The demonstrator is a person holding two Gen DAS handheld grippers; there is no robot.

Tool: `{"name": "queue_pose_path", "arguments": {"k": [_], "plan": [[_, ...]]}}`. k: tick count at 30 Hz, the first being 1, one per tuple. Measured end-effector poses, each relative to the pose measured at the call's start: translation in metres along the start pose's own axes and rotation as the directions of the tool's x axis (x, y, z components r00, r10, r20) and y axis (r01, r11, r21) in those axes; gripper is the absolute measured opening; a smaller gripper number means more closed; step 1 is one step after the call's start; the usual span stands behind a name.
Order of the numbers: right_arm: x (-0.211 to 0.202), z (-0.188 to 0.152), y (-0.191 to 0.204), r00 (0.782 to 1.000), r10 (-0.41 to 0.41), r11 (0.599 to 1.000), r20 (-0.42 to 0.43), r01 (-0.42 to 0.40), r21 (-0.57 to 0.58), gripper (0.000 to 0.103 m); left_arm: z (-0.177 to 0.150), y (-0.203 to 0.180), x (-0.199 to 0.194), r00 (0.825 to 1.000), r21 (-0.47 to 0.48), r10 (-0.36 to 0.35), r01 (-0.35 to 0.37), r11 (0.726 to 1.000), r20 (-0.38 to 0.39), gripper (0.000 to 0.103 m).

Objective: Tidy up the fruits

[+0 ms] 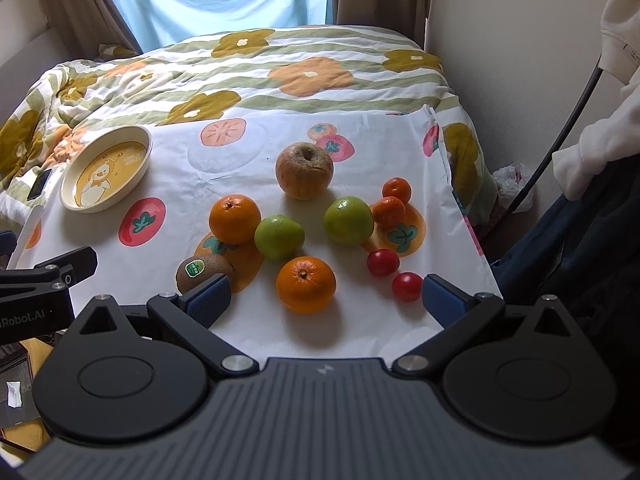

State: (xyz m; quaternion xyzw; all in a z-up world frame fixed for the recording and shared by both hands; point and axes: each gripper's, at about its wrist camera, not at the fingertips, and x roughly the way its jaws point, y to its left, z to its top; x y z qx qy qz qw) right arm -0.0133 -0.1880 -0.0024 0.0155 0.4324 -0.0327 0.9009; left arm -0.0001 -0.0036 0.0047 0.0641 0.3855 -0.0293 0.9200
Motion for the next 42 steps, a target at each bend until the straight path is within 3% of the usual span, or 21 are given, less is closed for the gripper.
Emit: {"name": "queue_pose_path", "arguments": {"k": [25,35,42], "plan": [[-0.001,-0.001,-0.001,1.0,-0.003,1.0,-0.007,0.003,0.015,0.103,0.001,0.0,-0.002,1.0,0.015,-0.005,0.005,1.0,-0.001,0.103],[0.006,-0.008,-0.008,1.0,-0.023,0.994,-0.011,0.024,0.105,0.103,0.002,0.002,0.013,0.994,0.115,-0.106,0.107,0.988,-0.017,0.103],[0.034,-0.026,-0.019,0.999,-0.048,0.98,0.009,0.045,0.194,0.103,-0.01,-0.007,0.048,0.976,0.262,-0.218,0.217,0.94,-0.026,0.1]]}}
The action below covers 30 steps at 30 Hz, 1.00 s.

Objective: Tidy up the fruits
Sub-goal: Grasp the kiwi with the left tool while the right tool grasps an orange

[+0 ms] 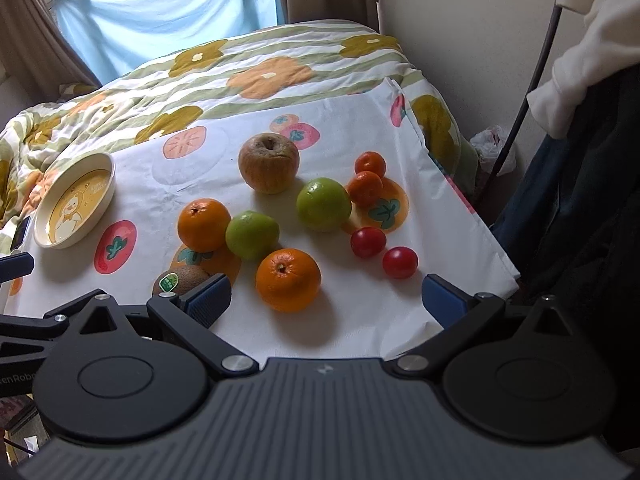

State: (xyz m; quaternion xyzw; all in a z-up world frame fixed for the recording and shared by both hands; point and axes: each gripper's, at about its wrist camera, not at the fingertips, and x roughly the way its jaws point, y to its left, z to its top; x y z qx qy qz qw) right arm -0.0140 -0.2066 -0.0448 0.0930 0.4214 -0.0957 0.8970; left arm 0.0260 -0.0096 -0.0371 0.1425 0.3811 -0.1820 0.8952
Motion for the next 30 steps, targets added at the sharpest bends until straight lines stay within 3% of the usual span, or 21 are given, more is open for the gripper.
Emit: {"name": "queue_pose_path", "arguments": {"k": [7,12,25,30], "plan": [[0.036,-0.017,-0.001,1.0,0.004,1.0,-0.007,-0.004,0.005,0.103,-0.012,-0.008,0.047,0.996,0.105,-0.086,0.088,0.991,-0.021,0.093],[0.06,-0.022,0.009,1.0,0.024,0.999,-0.013,-0.024,-0.029,0.103,-0.016,-0.014,0.075,0.993,0.149,-0.109,0.114,0.982,-0.04,0.086],[0.09,-0.025,0.018,0.999,0.04,0.998,-0.031,-0.041,-0.045,0.103,-0.023,-0.015,0.109,0.982,0.154,-0.163,0.176,0.972,-0.093,0.074],[0.096,-0.026,0.021,0.998,0.045,0.997,-0.047,-0.048,-0.059,0.103,-0.023,-0.013,0.11,0.98,0.148,-0.177,0.189,0.971,-0.091,0.06]]}}
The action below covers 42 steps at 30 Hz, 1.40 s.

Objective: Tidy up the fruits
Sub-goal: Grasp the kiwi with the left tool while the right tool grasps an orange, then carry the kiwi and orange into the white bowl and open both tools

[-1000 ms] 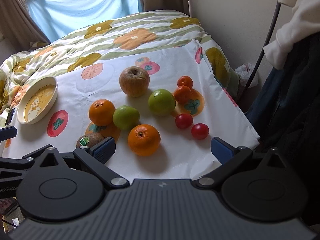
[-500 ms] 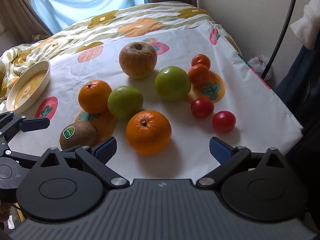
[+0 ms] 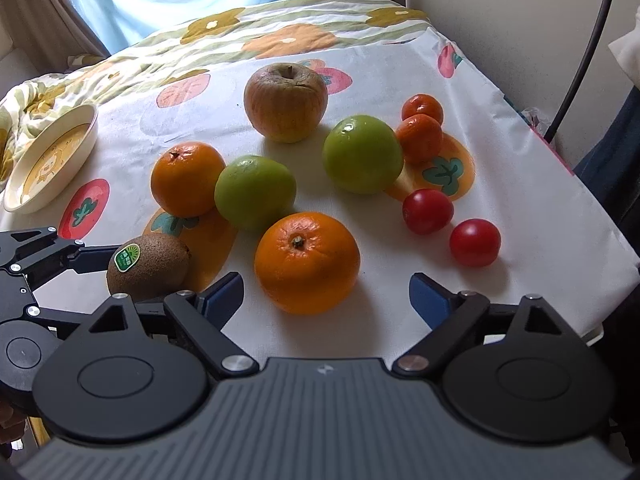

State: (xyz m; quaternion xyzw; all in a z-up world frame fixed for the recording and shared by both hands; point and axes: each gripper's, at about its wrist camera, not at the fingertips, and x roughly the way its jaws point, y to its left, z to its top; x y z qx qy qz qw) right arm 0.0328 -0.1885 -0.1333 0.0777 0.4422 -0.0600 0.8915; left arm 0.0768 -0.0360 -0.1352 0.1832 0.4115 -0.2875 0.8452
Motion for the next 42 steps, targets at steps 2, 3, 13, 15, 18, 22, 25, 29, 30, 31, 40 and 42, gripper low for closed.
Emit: {"name": "queue_pose_path", "arguments": {"k": [2,3,13,15,18,22,25,29,30,31,40,42], "plan": [[0.003,0.001,0.001,1.0,-0.003,1.0,-0.005,0.003,-0.009,0.099,0.0,0.003,-0.001,1.0,-0.021,-0.012,0.012,1.0,0.002,0.058],[0.004,0.001,0.001,1.0,-0.006,1.0,-0.007,0.006,-0.014,0.098,0.0,0.005,-0.001,1.0,-0.03,-0.014,0.014,0.999,0.004,0.058],[0.015,0.007,0.007,1.0,0.009,0.998,-0.006,-0.009,-0.066,0.084,-0.007,0.005,-0.006,1.0,-0.051,0.022,-0.021,0.998,0.017,0.056],[0.017,0.009,0.009,1.0,0.027,0.996,-0.01,-0.028,-0.08,0.076,-0.009,0.006,-0.008,0.999,-0.064,0.029,-0.028,0.998,0.017,0.056],[0.017,0.01,0.013,1.0,0.014,0.995,-0.007,-0.014,-0.099,0.075,-0.012,0.008,-0.013,0.999,-0.086,0.042,-0.041,0.995,0.018,0.056],[0.011,0.011,0.015,0.999,0.035,0.993,-0.008,-0.035,-0.11,0.075,-0.014,0.01,-0.023,0.997,-0.116,0.069,-0.065,0.991,0.026,0.056],[0.002,0.015,0.018,0.999,0.046,0.99,0.0,-0.046,-0.136,0.075,-0.015,0.012,-0.033,0.995,-0.148,0.093,-0.087,0.985,0.031,0.056],[-0.011,0.022,0.024,0.997,0.071,0.984,0.011,-0.068,-0.163,0.075,-0.012,0.017,-0.05,0.991,-0.206,0.131,-0.12,0.971,0.04,0.056],[-0.015,0.025,0.026,0.997,0.081,0.982,0.014,-0.077,-0.172,0.075,-0.011,0.018,-0.055,0.989,-0.219,0.145,-0.133,0.967,0.041,0.056],[-0.019,0.028,0.029,0.996,0.09,0.98,0.019,-0.086,-0.18,0.075,-0.009,0.019,-0.059,0.986,-0.232,0.159,-0.145,0.962,0.041,0.056],[-0.052,0.06,0.051,0.979,0.201,0.939,0.033,-0.183,-0.292,0.074,0.003,0.042,-0.107,0.949,-0.379,0.314,-0.287,0.879,0.008,0.056],[-0.059,0.067,0.058,0.973,0.228,0.922,0.036,-0.204,-0.329,0.075,0.004,0.051,-0.118,0.94,-0.41,0.341,-0.306,0.859,0.011,0.056]]}}
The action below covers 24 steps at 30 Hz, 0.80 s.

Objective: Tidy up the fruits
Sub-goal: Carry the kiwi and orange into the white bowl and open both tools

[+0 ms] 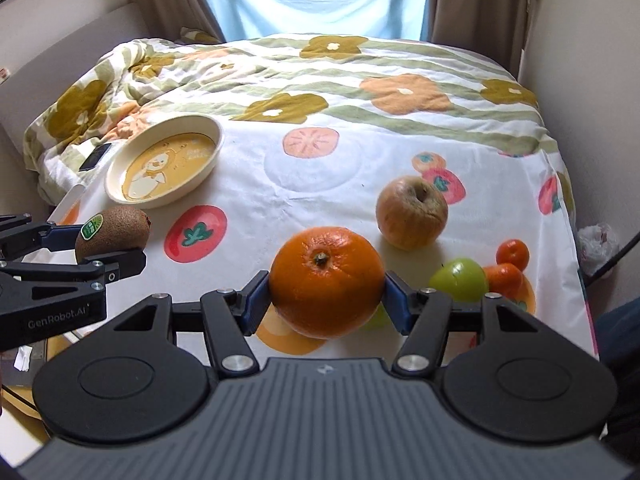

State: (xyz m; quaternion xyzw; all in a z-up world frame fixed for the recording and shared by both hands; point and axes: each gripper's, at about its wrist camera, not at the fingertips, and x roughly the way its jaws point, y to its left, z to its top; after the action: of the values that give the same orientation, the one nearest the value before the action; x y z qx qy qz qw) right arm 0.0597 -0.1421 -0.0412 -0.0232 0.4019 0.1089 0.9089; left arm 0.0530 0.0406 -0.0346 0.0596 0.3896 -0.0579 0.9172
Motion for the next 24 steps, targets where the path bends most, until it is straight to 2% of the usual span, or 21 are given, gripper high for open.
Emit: {"name": "queue_pose_path", "arguments": {"k": [5,12,19,24], "plan": [[0.001,0.022,0.021,0.999,0.05,0.997,0.017,-0.049,-0.055,0.074,0.011,0.027,-0.007,0.998,-0.024,0.053,-0.052,0.998,0.027,0.056],[0.023,0.055,0.06,0.998,0.059,0.997,0.033,-0.057,-0.052,0.074,0.032,0.067,0.005,0.997,-0.007,0.067,-0.066,0.998,0.039,0.056],[0.063,0.092,0.099,0.997,0.072,0.997,0.042,-0.07,-0.039,0.074,0.052,0.111,0.038,0.998,0.012,0.062,-0.062,0.998,0.03,0.056],[0.104,0.114,0.116,0.998,0.064,0.998,0.024,-0.064,-0.024,0.074,0.069,0.138,0.079,0.999,0.028,0.046,-0.047,0.999,0.02,0.055]]}}
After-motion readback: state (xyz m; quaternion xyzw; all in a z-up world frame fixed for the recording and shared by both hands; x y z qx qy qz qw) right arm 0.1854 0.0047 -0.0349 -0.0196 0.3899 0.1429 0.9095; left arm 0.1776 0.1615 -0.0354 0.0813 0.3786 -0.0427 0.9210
